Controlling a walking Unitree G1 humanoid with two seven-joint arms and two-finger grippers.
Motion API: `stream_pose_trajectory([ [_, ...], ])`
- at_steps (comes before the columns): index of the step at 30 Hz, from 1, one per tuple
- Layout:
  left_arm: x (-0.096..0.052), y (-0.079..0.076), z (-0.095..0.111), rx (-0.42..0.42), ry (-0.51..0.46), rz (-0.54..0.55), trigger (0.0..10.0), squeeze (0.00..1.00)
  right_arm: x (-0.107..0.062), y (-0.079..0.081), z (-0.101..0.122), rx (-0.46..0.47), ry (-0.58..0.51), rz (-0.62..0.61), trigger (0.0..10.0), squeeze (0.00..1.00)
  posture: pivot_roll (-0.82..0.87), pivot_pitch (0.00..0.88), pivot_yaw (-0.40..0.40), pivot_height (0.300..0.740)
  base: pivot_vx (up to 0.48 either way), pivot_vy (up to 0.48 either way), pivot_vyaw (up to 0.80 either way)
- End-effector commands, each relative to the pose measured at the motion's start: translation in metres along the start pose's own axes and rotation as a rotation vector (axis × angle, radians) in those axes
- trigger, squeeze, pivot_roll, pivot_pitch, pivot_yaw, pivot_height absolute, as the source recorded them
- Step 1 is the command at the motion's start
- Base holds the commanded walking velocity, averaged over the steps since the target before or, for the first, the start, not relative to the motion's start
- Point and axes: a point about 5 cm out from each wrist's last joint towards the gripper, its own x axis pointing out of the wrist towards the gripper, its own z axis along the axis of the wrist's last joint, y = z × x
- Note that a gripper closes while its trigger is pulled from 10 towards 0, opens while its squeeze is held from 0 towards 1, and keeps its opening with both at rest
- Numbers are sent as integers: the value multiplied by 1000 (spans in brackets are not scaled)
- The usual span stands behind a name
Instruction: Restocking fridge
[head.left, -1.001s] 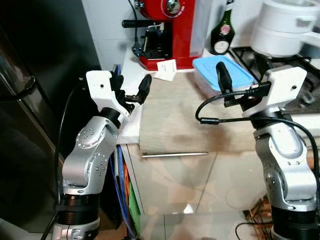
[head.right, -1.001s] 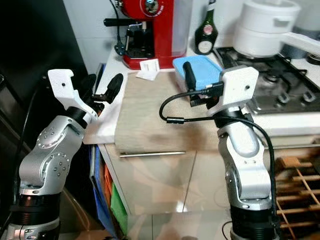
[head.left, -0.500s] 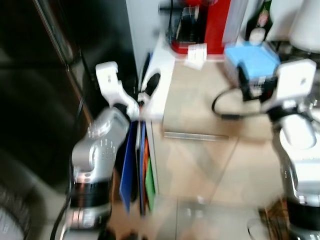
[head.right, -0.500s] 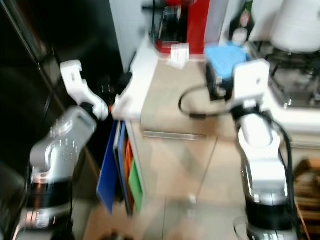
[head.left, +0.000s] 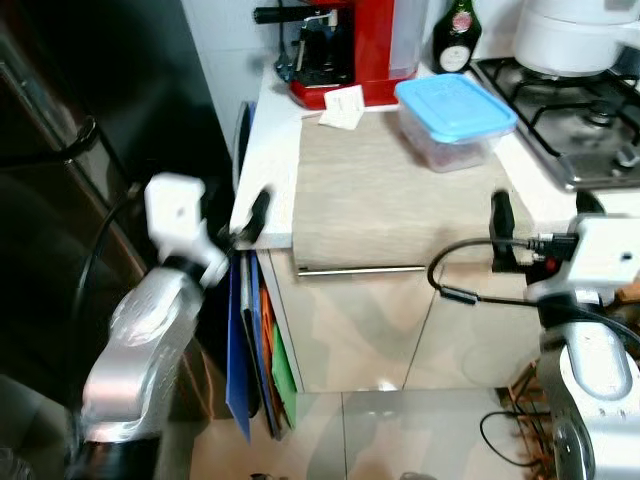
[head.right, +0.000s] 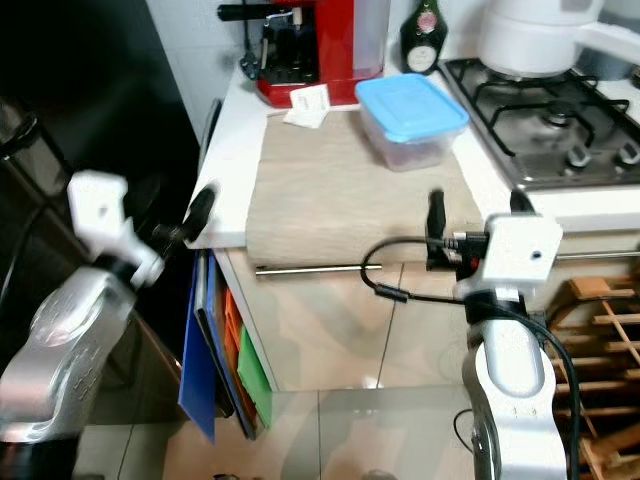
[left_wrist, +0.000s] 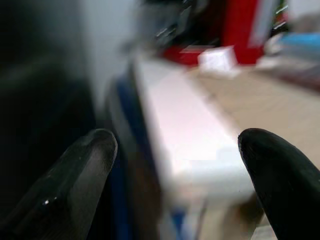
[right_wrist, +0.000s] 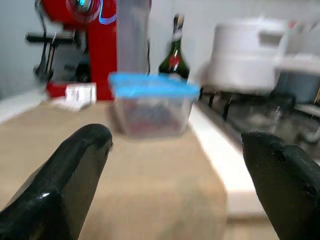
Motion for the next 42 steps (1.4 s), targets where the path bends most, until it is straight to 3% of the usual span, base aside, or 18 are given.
stream_pose_trajectory([
  [1, -7, -3, 12, 19, -30, -23, 10000, 0, -4, 3, 7, 13, -15, 36, 10000, 0, -178, 16, 74, 740, 0, 0, 0],
  [3, -15, -8, 20, 0, -81, 0, 10000, 0, -9, 7, 9, -2, 0, 107, 10000, 0, -159, 29, 51, 740, 0, 0, 0],
  [6, 0, -22, 30, -22, -145, -40, 10000, 0, 2, 15, 12, -1, -21, 150, 10000, 0, -144, 21, 31, 740, 420, 0, 0],
  [11, 24, -30, 29, -81, -111, -43, 10000, 0, 17, 20, 19, 10, -64, 166, 10000, 0, -147, 10, 29, 740, 431, 0, 0],
  [15, 30, -40, 30, -132, -101, -87, 10000, 0, 24, 21, 23, 11, -81, 168, 10000, 0, -156, 6, 29, 740, 430, 0, 0],
  [19, 36, -39, 31, -144, -102, -82, 10000, 0, 26, 23, 23, 11, -83, 172, 10000, 0, -165, 3, 24, 740, 429, 0, 0],
  [27, 42, -40, 35, -107, -119, -84, 10000, 0, 31, 23, 19, 13, -72, 179, 10000, 0, -160, 0, 18, 740, 449, 0, 0],
  [34, 38, -50, 43, -77, -169, -163, 10000, 0, 34, 26, 19, 19, -84, 181, 10000, 0, -150, 0, 27, 740, 410, -159, 0],
  [42, 46, -43, 44, -38, -152, -113, 10000, 0, 37, 30, 18, 23, -97, 183, 10000, 0, -144, 1, 39, 740, 0, 0, 0],
])
